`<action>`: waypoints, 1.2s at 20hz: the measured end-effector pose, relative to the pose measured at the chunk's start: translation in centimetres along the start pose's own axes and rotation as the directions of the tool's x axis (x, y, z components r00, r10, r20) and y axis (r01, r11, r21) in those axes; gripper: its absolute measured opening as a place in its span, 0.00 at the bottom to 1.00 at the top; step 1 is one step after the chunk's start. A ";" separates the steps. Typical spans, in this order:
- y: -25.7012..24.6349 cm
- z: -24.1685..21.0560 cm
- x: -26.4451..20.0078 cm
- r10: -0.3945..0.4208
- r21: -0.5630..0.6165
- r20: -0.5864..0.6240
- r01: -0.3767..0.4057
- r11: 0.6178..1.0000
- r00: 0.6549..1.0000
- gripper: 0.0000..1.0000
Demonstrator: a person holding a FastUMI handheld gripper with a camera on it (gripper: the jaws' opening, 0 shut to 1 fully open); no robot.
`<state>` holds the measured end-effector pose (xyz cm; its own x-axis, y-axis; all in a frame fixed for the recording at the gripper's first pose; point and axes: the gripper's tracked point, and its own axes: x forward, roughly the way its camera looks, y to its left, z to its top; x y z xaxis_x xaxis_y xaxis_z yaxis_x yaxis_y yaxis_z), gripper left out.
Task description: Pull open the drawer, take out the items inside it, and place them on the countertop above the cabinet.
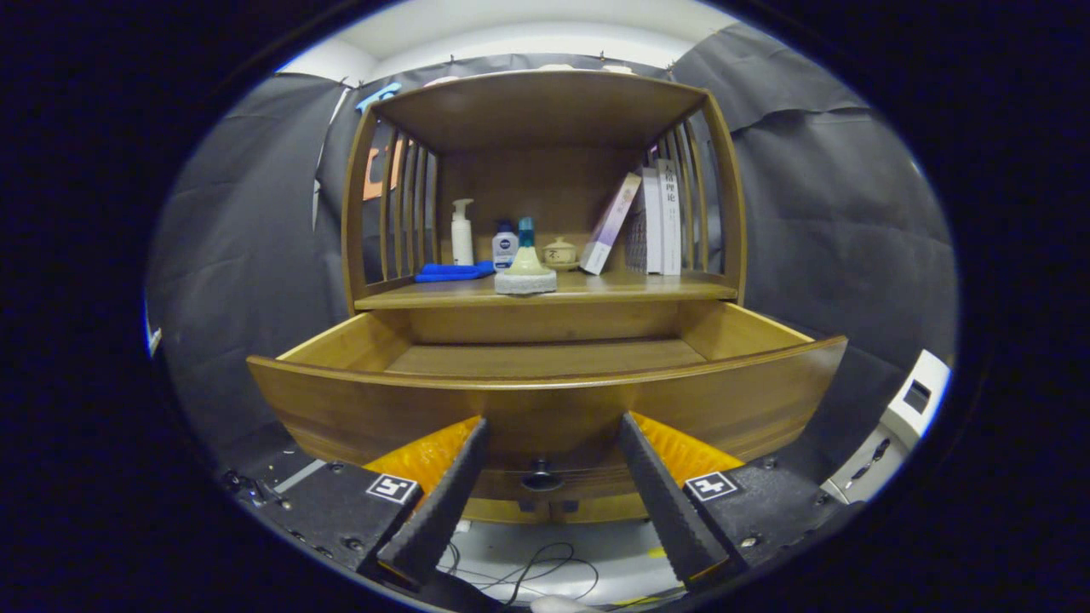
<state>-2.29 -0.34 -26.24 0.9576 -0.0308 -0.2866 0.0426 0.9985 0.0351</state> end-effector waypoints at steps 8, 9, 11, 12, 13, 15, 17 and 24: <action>0.4 2.3 5.3 -0.007 -0.007 0.033 0.008 1.000 0.999 0.99; 0.4 2.1 6.3 -0.007 -0.008 0.021 0.007 1.000 1.000 0.99; 0.4 2.6 8.3 -0.014 -0.004 0.019 0.014 1.000 1.000 0.99; 0.5 2.9 9.2 -0.015 -0.005 0.022 0.015 1.000 1.000 0.99; 0.6 3.1 9.9 -0.016 -0.005 0.025 0.016 1.000 1.000 0.99; 0.7 3.5 11.5 -0.023 -0.008 0.036 0.023 1.000 0.999 0.99; 0.8 3.8 12.9 -0.025 -0.010 0.050 0.026 1.000 0.998 0.99; 0.9 4.5 16.7 -0.038 -0.044 0.074 0.042 0.998 0.997 0.99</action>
<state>15.00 -0.13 -26.72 0.9736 -0.0722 -0.2165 0.0697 0.9974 -0.0190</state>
